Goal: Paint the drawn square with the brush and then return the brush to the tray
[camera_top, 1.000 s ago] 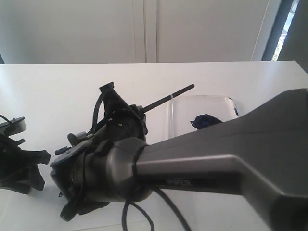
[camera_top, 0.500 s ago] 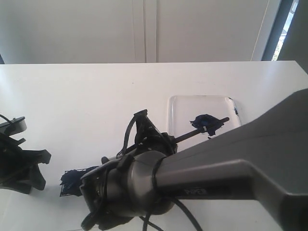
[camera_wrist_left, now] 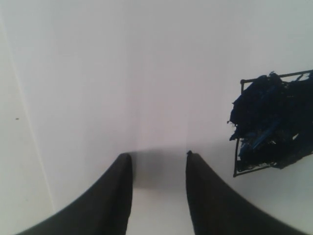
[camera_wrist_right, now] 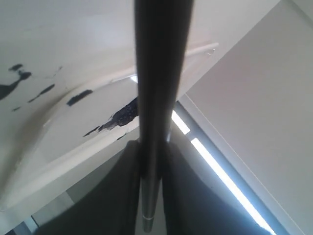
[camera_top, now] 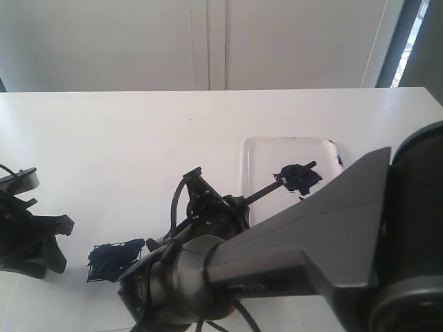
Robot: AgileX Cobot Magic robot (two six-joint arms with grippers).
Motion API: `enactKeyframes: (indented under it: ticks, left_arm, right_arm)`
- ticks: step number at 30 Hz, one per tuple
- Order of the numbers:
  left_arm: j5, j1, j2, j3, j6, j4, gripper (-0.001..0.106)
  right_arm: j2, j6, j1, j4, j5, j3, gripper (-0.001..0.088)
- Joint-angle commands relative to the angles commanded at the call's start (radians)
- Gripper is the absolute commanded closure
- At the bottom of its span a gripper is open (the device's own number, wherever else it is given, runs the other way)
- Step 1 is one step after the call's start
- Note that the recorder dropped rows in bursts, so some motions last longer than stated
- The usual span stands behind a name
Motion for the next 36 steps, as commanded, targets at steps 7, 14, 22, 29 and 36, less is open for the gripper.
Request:
enactKeyframes:
  ticks: [7,14,22,29,36]
  left_arm:
    - [0.000,0.000,0.000,0.000,0.000,0.000,0.062]
    - [0.002,0.000,0.000,0.000,0.000,0.000,0.062]
    - [-0.004,0.000,0.000,0.000,0.000,0.000,0.062]
    - [-0.013,0.000,0.000,0.000,0.000,-0.004,0.062]
    - [-0.013,0.000,0.000,0.000,0.000,-0.004,0.062]
  right_arm:
    - [0.014,0.000,0.000,-0.052,0.000,-0.015,0.0868]
    - [0.016,0.000,-0.039,-0.066,0.000,-0.015,0.0868]
    - [0.016,0.030,-0.046,-0.144,0.000,-0.015,0.0868]
    - [0.016,-0.026,-0.046,-0.109,0.000,-0.015,0.0868]
    - [0.016,-0.026,-0.015,-0.112,-0.023,-0.015,0.0868]
